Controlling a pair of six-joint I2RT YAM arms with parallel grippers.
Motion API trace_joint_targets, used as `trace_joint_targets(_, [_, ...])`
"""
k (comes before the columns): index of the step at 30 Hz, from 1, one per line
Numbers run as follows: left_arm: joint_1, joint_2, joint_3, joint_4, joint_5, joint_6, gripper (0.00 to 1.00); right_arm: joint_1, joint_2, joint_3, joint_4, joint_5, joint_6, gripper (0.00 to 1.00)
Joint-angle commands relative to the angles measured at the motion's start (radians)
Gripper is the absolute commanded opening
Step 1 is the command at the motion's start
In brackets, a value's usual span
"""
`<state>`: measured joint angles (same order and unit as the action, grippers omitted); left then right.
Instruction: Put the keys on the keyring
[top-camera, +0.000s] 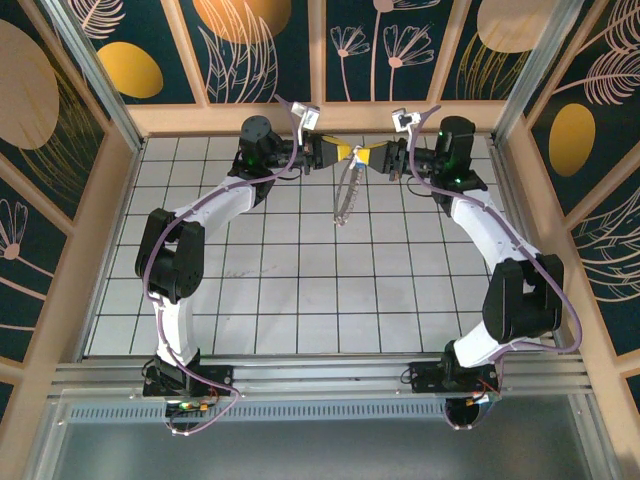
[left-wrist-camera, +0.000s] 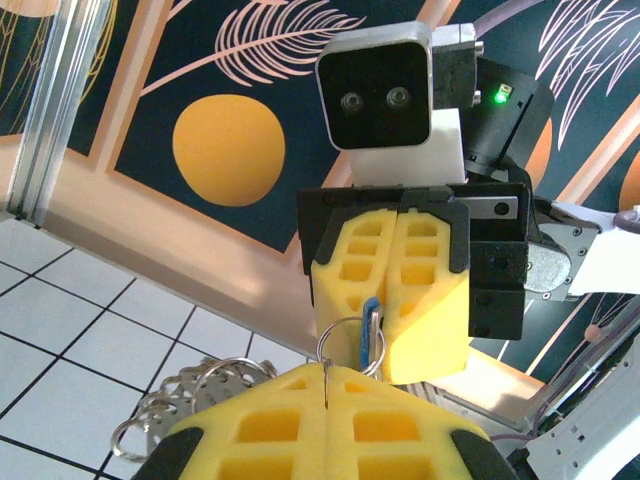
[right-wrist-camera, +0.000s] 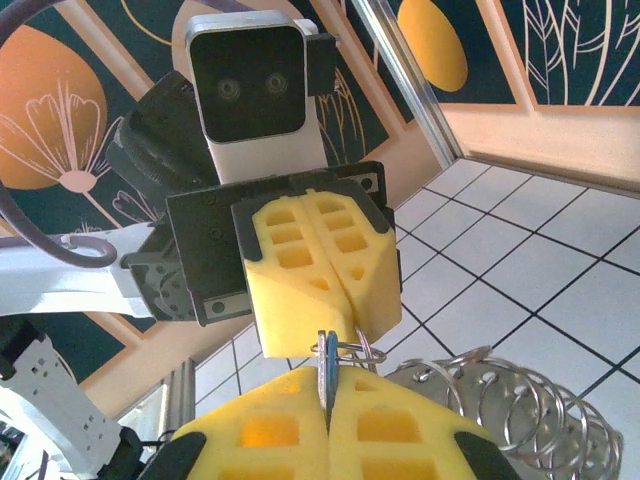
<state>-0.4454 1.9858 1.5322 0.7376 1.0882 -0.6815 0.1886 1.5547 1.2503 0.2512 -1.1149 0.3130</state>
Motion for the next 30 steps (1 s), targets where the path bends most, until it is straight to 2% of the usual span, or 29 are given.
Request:
trace_joint_targets(1, [0.006,-0.03,0.009,0.04,-0.008,0.018,0.0,-0.012,0.011,0.045,-0.053,-0.003,-0.053,0.0])
trace_joint_targets(15, [0.007,-0.029,0.005,0.038,-0.01,0.023,0.0,-0.059,0.013,0.047,-0.087,-0.034,-0.078,0.0])
trace_joint_targets(21, [0.006,-0.029,0.009,0.042,-0.01,0.019,0.0,-0.05,0.025,0.055,-0.069,-0.057,-0.061,0.0])
trace_joint_targets(30, [0.005,-0.028,0.011,0.046,-0.011,0.011,0.0,-0.013,0.044,0.112,-0.134,-0.053,-0.111,0.0])
